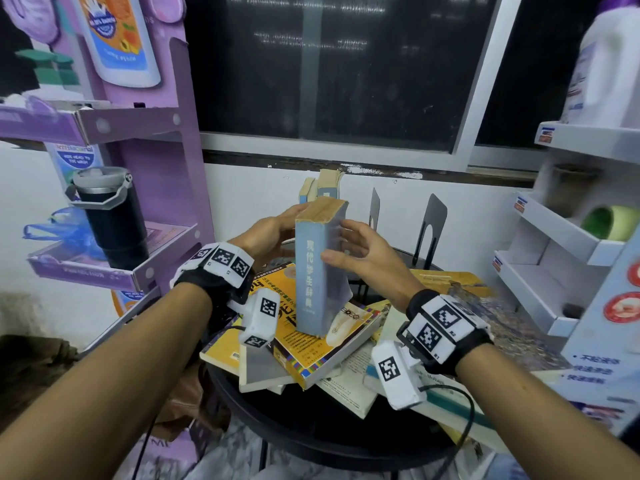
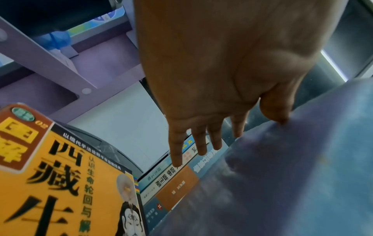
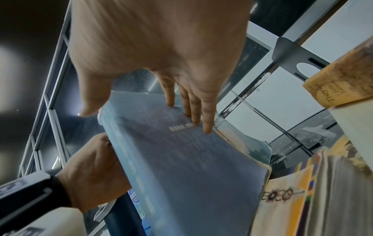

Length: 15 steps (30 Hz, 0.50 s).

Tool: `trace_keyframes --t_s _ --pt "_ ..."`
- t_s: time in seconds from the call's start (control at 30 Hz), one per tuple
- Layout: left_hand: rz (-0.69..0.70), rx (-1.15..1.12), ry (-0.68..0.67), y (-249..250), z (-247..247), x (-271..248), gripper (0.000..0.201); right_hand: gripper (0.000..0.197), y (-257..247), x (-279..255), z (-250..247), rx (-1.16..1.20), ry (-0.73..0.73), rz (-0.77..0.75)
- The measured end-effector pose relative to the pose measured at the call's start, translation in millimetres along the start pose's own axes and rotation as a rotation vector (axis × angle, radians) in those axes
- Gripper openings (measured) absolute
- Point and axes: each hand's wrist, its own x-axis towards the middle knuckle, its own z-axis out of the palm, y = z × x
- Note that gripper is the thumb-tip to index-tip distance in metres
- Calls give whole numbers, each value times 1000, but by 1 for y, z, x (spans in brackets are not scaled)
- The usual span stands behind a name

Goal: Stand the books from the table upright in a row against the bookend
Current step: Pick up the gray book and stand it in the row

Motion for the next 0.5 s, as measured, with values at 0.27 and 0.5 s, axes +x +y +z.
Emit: trace_keyframes --t_s 0.27,0.5 --pt "-6 9 -74 1 8 11 62 91 -13 0 -5 -37 -7 4" --pt "37 -53 1 -1 14 20 63 75 -21 -4 -12 -210 163 -61"
